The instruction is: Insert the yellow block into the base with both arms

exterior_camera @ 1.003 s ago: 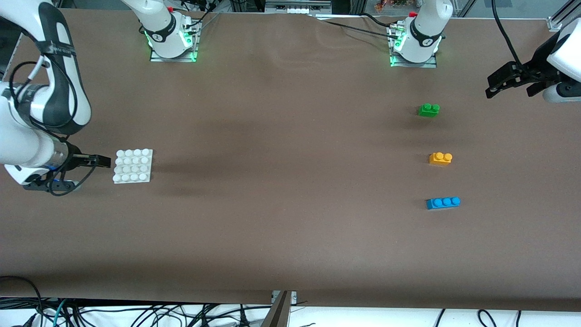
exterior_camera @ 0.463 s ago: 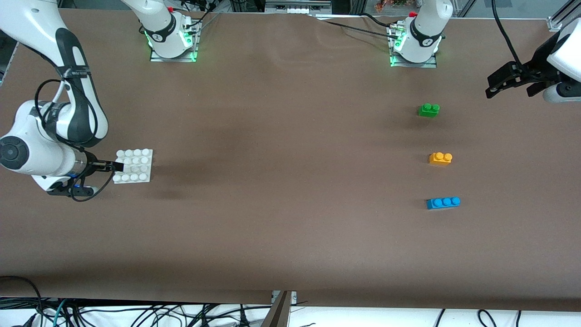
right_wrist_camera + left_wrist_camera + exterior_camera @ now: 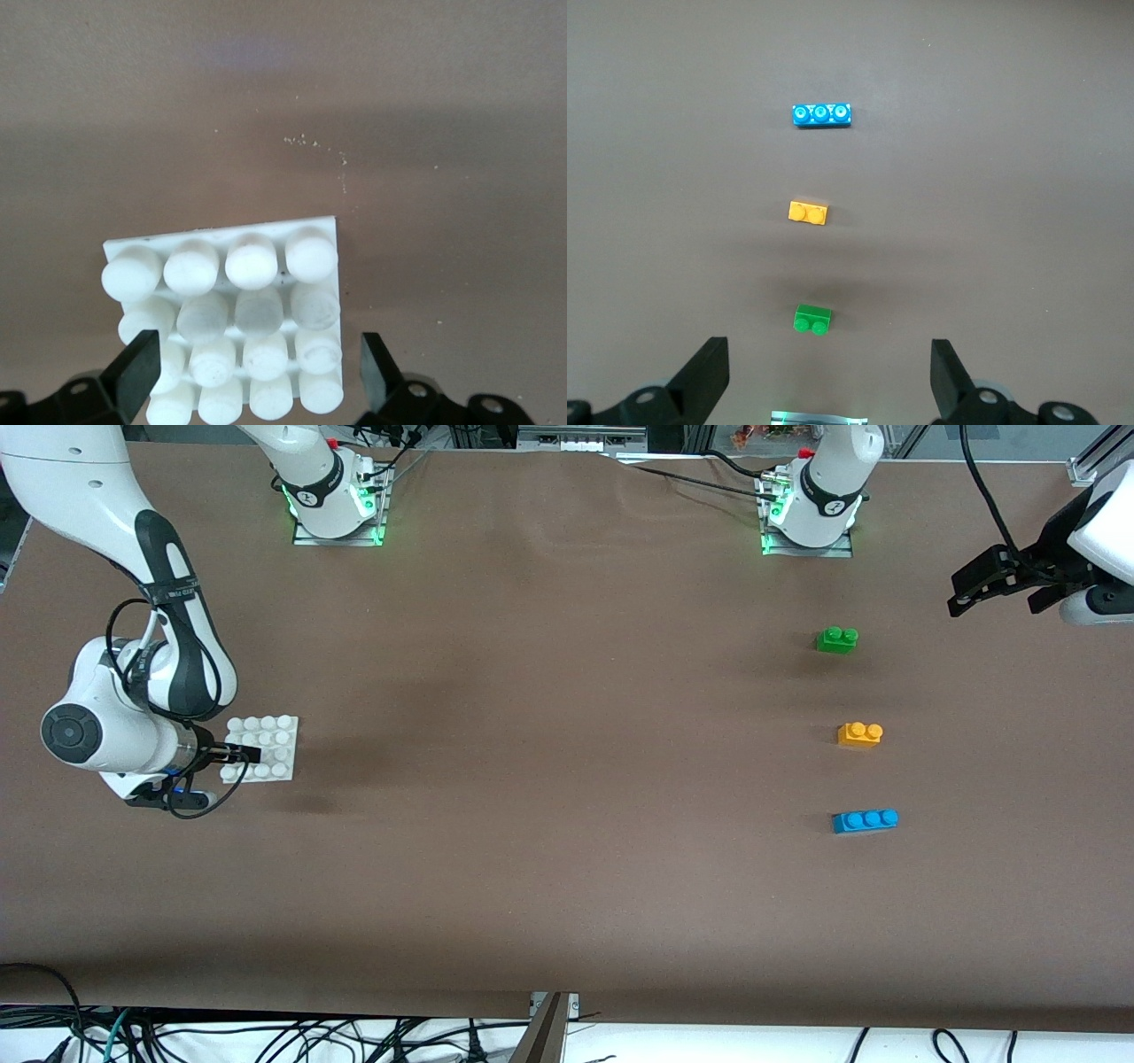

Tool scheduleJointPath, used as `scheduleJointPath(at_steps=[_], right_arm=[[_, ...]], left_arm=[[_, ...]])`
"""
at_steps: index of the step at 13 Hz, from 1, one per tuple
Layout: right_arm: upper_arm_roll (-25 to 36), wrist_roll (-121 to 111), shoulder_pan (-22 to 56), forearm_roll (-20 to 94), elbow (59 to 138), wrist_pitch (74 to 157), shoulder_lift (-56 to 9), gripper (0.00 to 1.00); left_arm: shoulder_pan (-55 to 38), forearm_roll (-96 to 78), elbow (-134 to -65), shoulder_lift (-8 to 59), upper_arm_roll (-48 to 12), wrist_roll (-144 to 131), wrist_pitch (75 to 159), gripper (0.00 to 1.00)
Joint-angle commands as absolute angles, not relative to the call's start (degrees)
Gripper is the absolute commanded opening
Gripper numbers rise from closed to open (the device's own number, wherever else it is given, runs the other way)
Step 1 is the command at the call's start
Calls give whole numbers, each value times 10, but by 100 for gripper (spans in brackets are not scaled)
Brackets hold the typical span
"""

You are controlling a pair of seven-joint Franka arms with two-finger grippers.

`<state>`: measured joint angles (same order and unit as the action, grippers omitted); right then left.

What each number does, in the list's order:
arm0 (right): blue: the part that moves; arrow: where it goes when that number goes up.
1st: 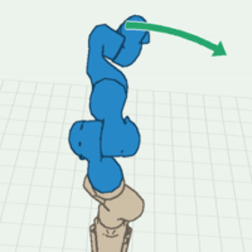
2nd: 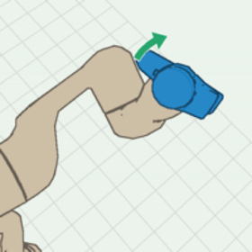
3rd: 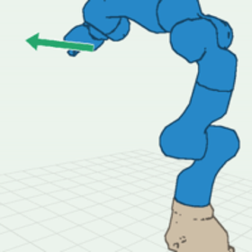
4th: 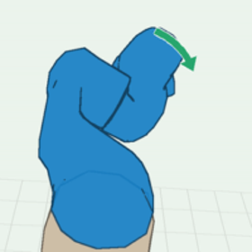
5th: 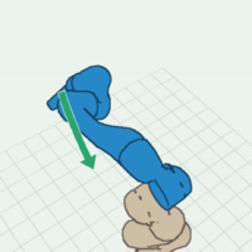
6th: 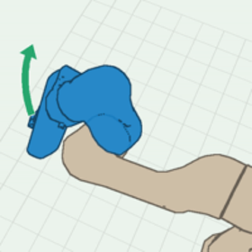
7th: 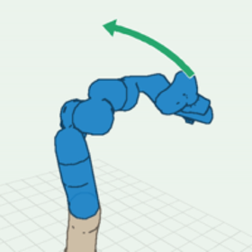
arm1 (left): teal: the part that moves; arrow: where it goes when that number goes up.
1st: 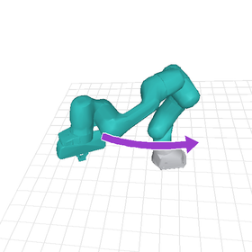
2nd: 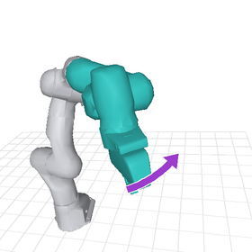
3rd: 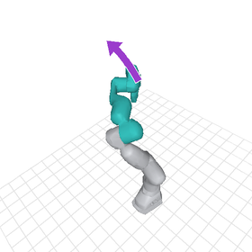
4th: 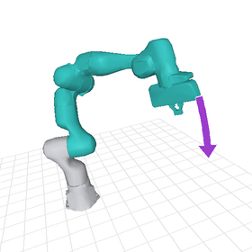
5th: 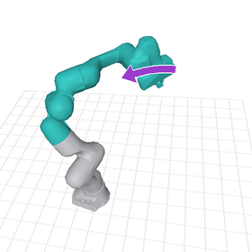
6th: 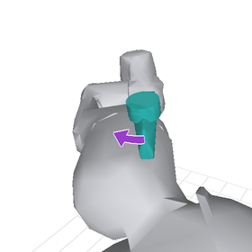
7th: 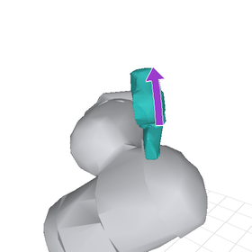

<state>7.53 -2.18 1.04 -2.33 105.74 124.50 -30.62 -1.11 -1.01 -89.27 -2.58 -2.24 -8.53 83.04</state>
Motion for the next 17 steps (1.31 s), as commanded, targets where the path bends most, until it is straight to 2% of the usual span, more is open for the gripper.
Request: scheduleJointPath(at_steps=[1,17], right_arm=[[73,-19,10,-29,1074,1250,-301,100],[73,-34,8,-33,1102,1271,-317,100]], left_arm=[[-8,-21,-881,-25,-23,-83,820,100],[-8,-21,-881,-25,-23,-83,820,100]])
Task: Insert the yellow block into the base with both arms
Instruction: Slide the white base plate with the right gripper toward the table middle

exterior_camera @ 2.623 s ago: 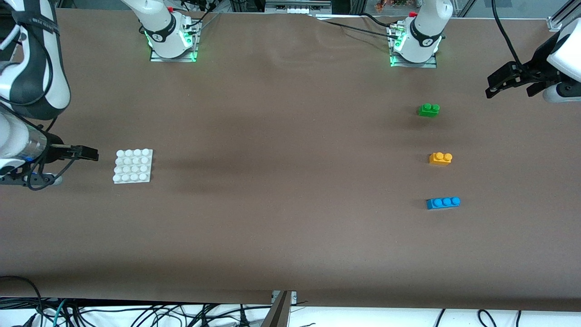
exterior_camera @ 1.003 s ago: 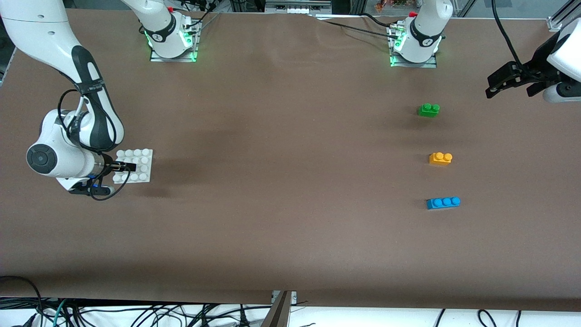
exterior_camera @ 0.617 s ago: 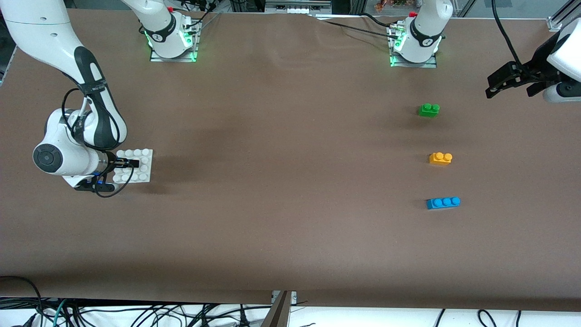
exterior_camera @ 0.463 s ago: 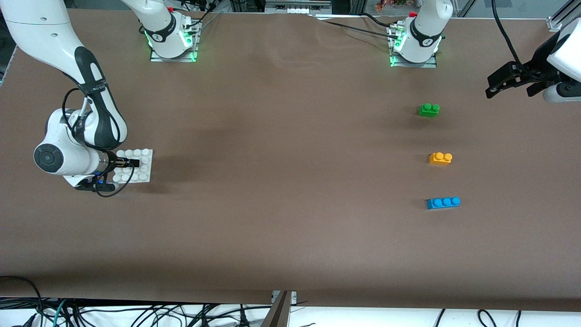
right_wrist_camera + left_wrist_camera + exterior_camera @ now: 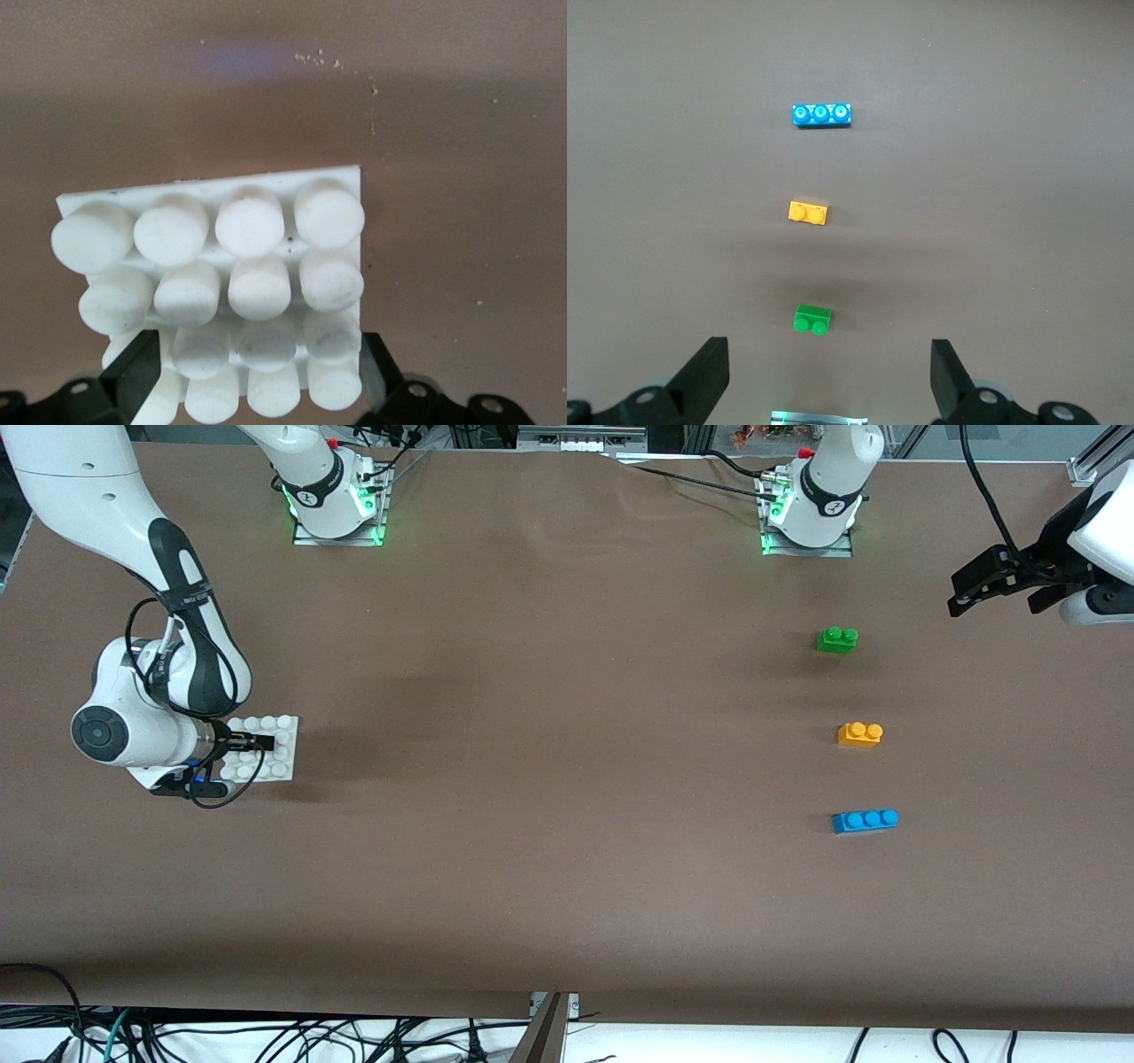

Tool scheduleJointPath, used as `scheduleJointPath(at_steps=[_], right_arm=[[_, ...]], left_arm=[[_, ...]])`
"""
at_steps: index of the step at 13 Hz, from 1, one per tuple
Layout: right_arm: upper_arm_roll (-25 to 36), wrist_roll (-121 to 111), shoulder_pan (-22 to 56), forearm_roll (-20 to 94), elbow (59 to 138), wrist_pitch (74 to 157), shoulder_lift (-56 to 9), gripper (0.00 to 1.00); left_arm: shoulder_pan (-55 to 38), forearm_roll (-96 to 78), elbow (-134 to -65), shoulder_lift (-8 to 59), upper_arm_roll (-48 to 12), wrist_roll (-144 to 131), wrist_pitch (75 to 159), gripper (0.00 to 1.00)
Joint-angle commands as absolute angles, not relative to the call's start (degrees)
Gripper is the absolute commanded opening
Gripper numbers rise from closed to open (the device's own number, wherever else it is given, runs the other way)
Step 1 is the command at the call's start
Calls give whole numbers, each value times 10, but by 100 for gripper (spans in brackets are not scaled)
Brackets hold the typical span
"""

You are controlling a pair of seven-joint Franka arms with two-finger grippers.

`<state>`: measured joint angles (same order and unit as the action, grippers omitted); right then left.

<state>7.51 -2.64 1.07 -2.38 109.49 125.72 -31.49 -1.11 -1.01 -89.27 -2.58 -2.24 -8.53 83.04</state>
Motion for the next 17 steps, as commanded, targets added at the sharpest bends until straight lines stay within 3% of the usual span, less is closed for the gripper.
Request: scheduleJointPath(at_steps=[1,17], right_arm=[[73,-34,7,-33,1103,1271,-317,100],[71,-36,10,-30,1114,1313,-336,100]], left_arm=[[-8,-21,-881,-25,-23,-83,820,100],[-8,-21,-882,-25,-21,-83,819,100]])
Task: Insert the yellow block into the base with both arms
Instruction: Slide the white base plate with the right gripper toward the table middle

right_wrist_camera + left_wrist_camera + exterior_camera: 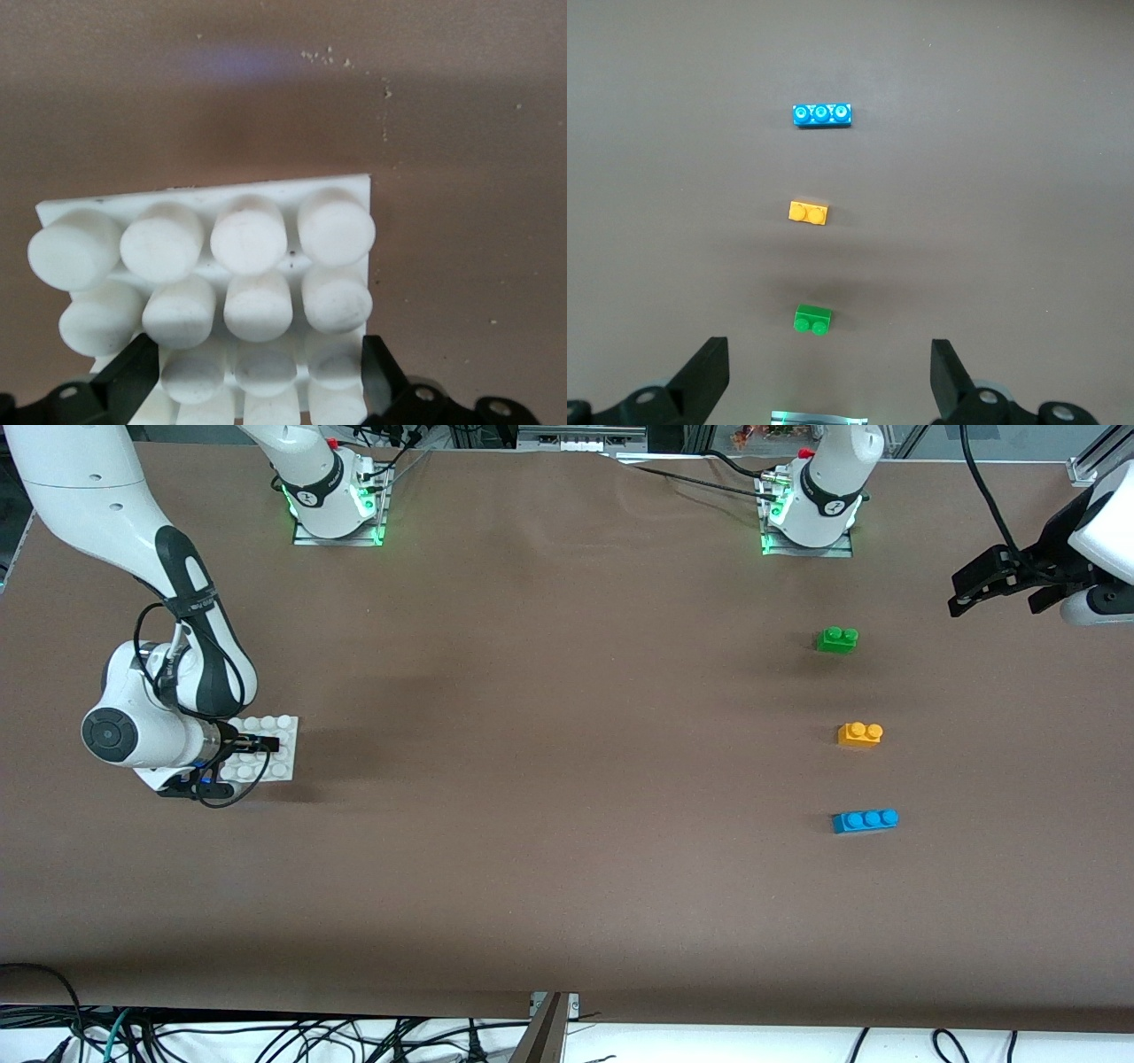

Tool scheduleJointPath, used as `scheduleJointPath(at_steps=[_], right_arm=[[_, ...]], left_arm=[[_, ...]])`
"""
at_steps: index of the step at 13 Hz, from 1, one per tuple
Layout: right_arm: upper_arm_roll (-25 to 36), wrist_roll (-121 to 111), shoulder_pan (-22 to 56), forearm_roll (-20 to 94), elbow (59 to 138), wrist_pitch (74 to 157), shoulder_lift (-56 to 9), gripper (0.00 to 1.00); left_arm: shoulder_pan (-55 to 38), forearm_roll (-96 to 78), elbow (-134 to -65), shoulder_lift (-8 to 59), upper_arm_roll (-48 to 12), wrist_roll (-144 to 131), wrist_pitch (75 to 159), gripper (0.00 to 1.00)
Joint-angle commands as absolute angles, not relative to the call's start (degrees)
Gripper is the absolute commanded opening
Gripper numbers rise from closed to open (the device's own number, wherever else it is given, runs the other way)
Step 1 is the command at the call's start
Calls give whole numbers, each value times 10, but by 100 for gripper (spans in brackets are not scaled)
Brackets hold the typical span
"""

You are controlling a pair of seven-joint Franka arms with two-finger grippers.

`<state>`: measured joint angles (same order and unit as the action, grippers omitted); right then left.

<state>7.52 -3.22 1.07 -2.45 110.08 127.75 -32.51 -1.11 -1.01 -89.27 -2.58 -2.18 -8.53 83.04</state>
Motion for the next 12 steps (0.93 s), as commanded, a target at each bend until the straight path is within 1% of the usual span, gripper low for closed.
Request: scheduleJointPath(at_steps=[1,5,12], right_arm=[[69,-36,11,-28,1115,1314,-335,100],[64,-31,12,-26,1114,1314,-335,100],[33,3,22,-19,1113,1315,-336,100]], left_arm=[[-8,-21,-882,-25,-21,-83,819,100],[-8,-21,-882,-25,-20,-83,819,100],[-7,-21,-882,-25,-17,-83,818,100]])
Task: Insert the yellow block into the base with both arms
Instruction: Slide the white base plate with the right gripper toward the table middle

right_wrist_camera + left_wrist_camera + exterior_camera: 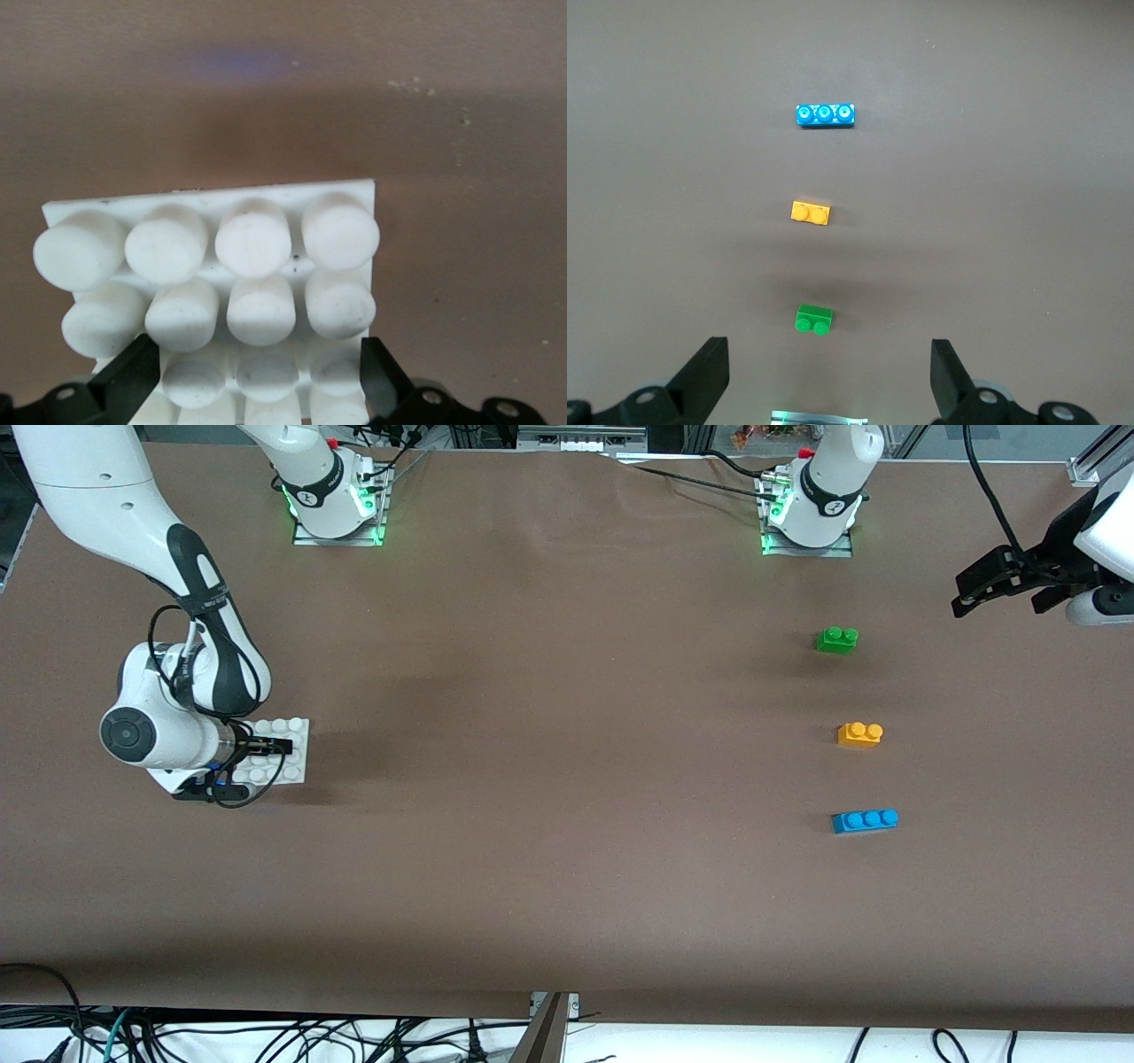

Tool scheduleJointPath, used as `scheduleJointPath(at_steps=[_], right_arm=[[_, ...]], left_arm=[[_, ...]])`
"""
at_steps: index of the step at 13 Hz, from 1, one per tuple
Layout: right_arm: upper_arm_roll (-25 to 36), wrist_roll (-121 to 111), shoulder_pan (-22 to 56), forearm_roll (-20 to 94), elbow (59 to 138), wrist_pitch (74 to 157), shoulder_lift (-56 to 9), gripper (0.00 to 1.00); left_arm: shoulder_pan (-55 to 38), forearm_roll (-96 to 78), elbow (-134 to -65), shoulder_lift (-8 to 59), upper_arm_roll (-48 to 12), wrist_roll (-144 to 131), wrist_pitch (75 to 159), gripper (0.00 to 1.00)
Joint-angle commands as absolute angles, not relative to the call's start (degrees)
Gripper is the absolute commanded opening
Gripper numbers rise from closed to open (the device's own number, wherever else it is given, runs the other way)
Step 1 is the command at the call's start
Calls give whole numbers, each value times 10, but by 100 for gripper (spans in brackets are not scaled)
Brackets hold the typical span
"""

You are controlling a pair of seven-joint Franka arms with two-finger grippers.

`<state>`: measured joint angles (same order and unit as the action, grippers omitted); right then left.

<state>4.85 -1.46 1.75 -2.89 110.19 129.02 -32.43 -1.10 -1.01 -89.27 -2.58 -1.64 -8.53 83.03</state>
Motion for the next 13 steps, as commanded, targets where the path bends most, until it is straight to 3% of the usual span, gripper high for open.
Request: scheduleJointPath(at_steps=[1,13], right_arm=[[32,10,29,-18,1113,1316,-336,100],[32,88,133,40,1105,1342,-350,100]], left_arm=[[-7,-21,-882,-25,-17,-83,818,100],[-7,-21,-882,-25,-19,-82,819,100]])
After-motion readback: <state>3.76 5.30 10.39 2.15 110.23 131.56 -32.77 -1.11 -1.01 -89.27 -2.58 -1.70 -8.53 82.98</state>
